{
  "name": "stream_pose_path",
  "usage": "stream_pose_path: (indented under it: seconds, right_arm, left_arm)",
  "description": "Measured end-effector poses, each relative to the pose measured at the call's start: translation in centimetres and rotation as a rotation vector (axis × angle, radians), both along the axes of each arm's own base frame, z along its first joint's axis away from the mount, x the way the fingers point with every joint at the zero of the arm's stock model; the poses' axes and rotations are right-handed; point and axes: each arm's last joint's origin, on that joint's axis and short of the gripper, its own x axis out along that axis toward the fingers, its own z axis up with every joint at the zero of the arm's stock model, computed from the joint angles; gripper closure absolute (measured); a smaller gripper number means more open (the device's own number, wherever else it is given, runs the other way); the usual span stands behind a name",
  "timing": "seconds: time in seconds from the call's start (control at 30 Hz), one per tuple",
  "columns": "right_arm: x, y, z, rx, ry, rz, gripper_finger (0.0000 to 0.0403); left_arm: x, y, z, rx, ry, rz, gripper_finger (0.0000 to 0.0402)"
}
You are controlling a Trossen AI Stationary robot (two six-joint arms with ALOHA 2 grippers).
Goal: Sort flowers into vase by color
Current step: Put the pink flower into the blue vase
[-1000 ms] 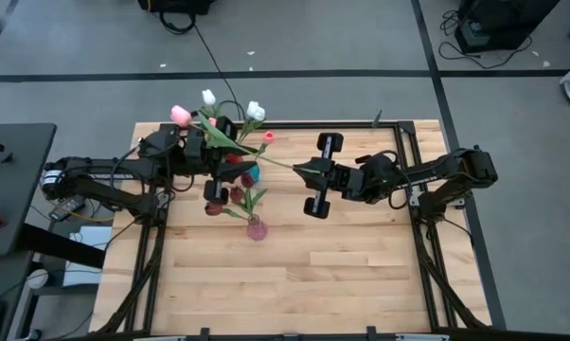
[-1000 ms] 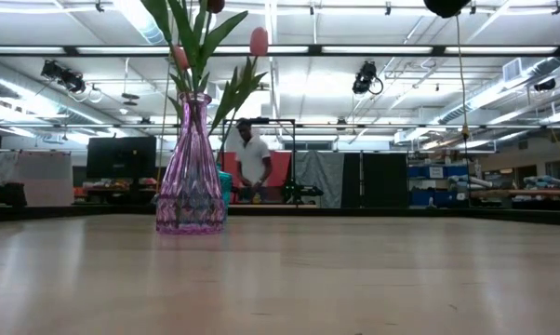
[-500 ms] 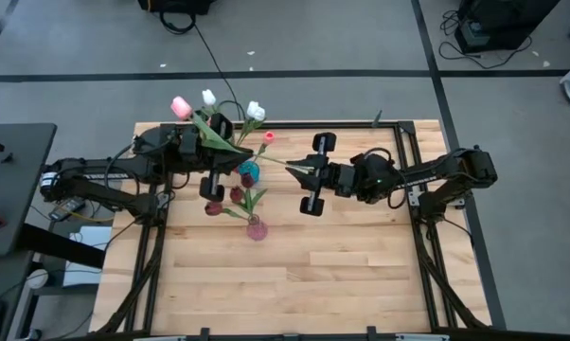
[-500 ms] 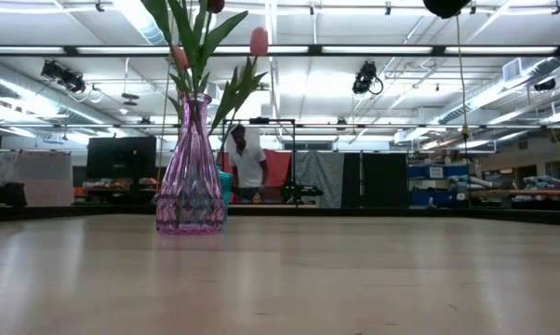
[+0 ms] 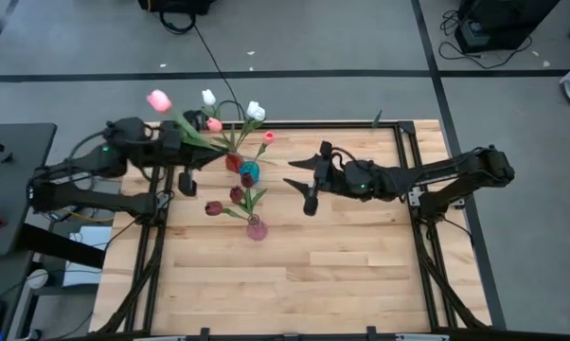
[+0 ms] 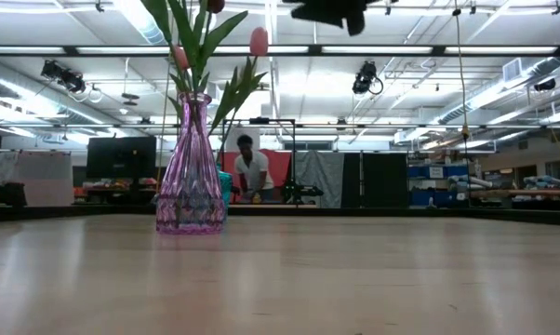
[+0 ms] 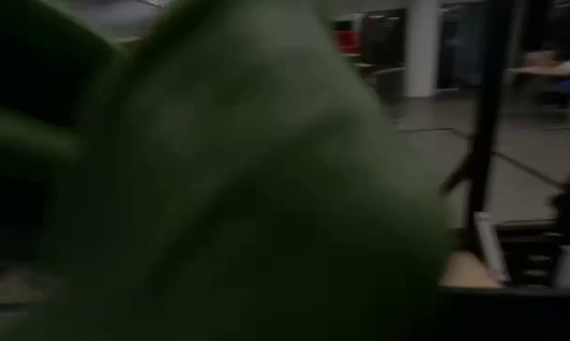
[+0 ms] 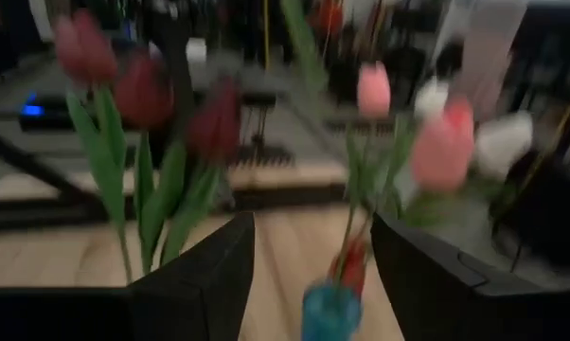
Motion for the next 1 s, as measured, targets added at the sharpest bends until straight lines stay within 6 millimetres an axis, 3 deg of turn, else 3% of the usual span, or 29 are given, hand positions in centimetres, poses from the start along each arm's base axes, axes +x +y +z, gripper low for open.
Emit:
stream_pose_path:
  seconds: [0.17,0.43,0.6,0.77,1.0]
  right_arm:
    - [-1.2,0.2,-0.3,0.111,0.083,-0.01,0.018]
    - [-2.9,1.7,0.5,0.112,0.119,-0.007,0.0188]
    - [-4.4,2.2,1.3,0.116,0.12,-0.089,0.0189]
    - [-4.7,2.3,1.1,0.11,0.148,-0.096,0.0189]
    - [-4.8,2.2,1.0,0.108,0.168,-0.1,0.0189]
  left_arm:
    - [-3.1,-0.1,0.6,0.005,0.041,0.133,0.0393]
    - [-5.1,-0.1,-2.3,-0.107,0.328,0.268,0.0392]
    - [-3.7,0.2,-4.8,-0.142,0.393,0.295,0.0392]
    - [-1.4,0.7,-8.6,-0.14,0.459,0.307,0.0391]
    - [-0.4,1.8,-11.3,-0.147,0.453,0.363,0.0391]
